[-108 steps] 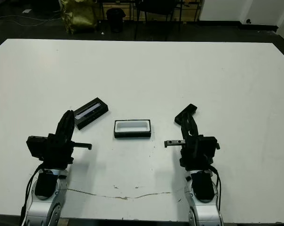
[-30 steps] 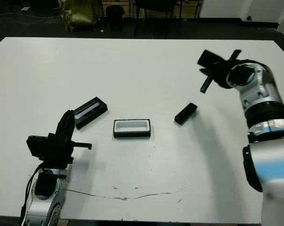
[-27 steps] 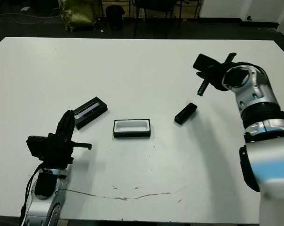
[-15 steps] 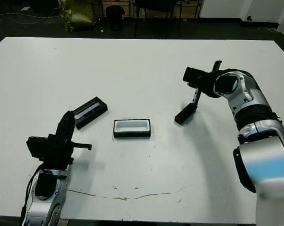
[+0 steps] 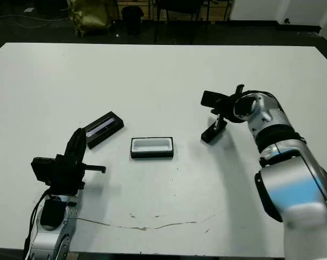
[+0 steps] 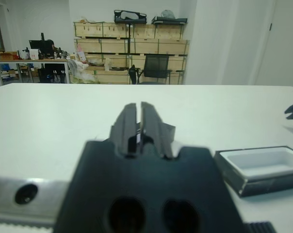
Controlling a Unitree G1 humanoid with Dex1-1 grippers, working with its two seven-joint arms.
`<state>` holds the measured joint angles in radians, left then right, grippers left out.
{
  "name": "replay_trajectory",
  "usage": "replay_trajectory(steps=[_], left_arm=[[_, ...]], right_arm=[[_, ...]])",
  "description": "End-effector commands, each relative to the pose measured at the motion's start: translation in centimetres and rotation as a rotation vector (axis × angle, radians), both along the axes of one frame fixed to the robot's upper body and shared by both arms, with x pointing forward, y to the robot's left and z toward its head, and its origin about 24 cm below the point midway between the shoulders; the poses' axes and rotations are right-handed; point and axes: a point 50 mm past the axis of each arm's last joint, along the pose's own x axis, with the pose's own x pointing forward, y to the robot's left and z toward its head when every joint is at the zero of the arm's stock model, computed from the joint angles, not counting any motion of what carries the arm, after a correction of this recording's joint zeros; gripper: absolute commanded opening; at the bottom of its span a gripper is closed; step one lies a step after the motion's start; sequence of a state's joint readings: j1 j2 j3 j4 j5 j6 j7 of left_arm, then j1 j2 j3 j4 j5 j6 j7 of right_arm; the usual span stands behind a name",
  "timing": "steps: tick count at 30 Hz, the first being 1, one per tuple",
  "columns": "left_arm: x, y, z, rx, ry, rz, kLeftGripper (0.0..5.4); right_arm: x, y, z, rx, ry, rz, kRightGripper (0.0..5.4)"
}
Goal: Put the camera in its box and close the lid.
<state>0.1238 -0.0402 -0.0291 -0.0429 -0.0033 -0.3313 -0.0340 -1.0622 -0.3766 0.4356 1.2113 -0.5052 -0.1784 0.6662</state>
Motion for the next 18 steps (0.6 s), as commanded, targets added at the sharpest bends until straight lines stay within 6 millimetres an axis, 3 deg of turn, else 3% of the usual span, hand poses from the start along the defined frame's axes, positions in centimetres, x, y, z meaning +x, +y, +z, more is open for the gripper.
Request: replay_trajectory(steps=[1, 18], left_arm=[[-0.3, 0.3, -0.7, 0.005, 0.036, 0.008, 0.01], [-0.3, 0.1, -0.7, 0.01, 0.038, 0.015, 0.01]], right_arm=[[-0.4, -0.1, -1.2, -0.018, 0.037, -0.017, 0.0], [-0.8, -1.5, -1.4, 0.015, 0.058, -0.053, 0.0]])
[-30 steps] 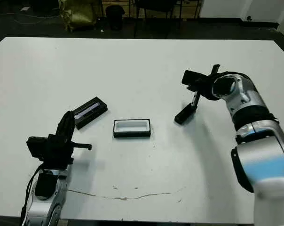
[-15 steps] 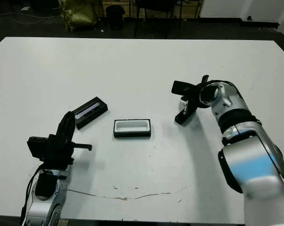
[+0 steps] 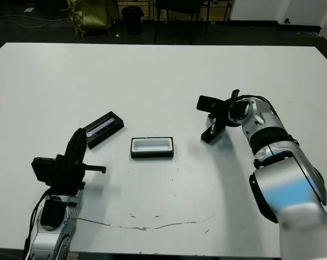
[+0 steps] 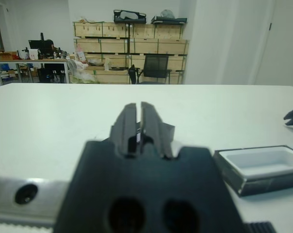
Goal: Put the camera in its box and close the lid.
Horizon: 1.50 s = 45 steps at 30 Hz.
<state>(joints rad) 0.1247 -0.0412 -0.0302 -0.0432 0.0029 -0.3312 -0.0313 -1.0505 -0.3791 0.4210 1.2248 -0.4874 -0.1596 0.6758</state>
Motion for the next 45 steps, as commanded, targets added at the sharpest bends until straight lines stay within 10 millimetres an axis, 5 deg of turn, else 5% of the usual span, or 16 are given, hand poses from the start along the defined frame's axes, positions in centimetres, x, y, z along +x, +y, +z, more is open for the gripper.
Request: replay_trajectory(steps=[1, 20, 45], left_arm=[[-0.3, 0.2, -0.7, 0.005, 0.038, 0.013, 0.01], [-0.2, 0.0, -0.5, -0.004, 0.036, 0.011, 0.01], [-0.3, 0.1, -0.6, -0.004, 0.033, 0.021, 0.01]], right_arm=[[-0.6, -1.1, -0.8, -0.014, 0.029, -0.012, 0.0], [-1.4, -3.4, 0.2, -0.032, 0.052, 0.041, 0.0], [-2.8, -3.0, -1.1, 0.016, 0.129, 0.13, 0.0]])
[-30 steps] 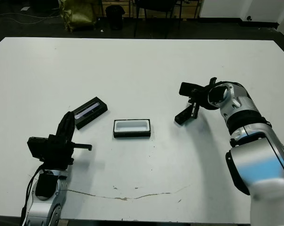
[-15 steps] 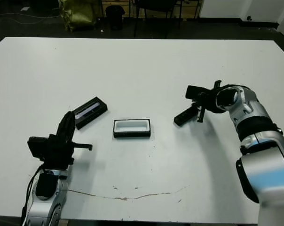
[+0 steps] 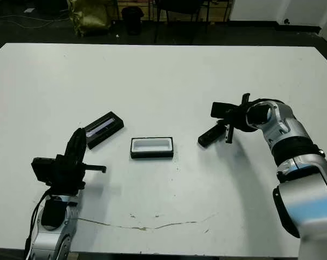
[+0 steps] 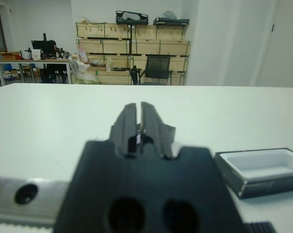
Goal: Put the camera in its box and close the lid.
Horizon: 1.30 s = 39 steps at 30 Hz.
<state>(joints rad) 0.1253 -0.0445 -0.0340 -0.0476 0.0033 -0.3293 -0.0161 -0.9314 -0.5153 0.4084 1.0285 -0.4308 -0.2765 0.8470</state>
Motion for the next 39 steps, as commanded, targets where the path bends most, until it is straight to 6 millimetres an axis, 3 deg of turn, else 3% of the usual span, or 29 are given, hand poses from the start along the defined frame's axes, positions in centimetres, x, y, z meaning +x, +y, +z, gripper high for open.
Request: replay_trajectory(steps=[1, 14, 39], left_arm=[[-0.3, 0.2, -0.7, 0.002, 0.032, 0.008, 0.01], [-0.3, 0.2, -0.7, 0.0, 0.034, 0.011, 0.01], [-0.3, 0.4, -0.7, 0.004, 0.027, 0.028, 0.01]], right_arm=[[-1.0, -0.9, -1.4, 0.009, 0.081, -0.017, 0.0], [-2.7, -1.7, -1.3, 0.049, 0.115, 0.034, 0.0], [-5.3, -2.0, 0.8, 0.049, 0.242, 0.064, 0.0]])
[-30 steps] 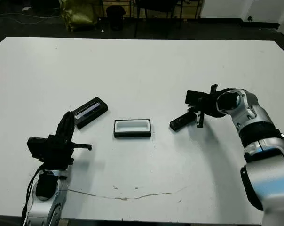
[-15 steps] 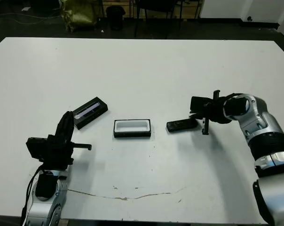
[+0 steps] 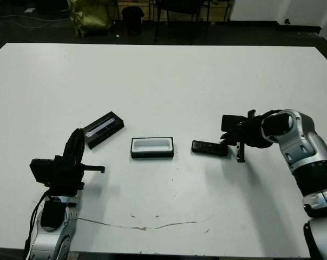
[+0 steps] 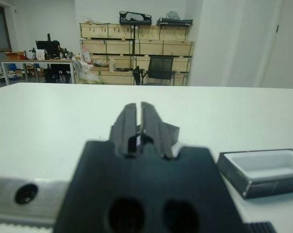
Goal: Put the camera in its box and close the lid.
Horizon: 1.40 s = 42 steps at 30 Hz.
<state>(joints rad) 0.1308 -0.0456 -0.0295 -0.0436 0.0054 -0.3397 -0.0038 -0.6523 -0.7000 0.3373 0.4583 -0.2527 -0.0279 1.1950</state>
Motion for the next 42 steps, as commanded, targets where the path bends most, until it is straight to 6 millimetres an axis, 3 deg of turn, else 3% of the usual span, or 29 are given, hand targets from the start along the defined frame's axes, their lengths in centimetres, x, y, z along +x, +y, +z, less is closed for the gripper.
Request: replay_trajectory(steps=[1, 13, 23, 42], left_arm=[[-0.2, 0.3, -0.6, 0.001, 0.029, 0.012, 0.01], [-0.2, 0.2, -0.7, 0.006, 0.028, 0.012, 0.01], [-0.3, 0.2, -0.7, 0.007, 0.031, 0.016, 0.01], [-0.3, 0.2, -0.7, 0.0, 0.033, 0.015, 0.01]], right_arm=[[-0.7, -0.8, -0.1, -0.002, 0.031, -0.008, 0.0], [-2.3, -0.8, 0.0, 0.075, 0.086, -0.02, 0.0], [-4.1, 0.5, 0.4, 0.091, 0.136, -0.008, 0.0], [-5.1, 0.8, -0.1, 0.13, 0.178, 0.015, 0.0]])
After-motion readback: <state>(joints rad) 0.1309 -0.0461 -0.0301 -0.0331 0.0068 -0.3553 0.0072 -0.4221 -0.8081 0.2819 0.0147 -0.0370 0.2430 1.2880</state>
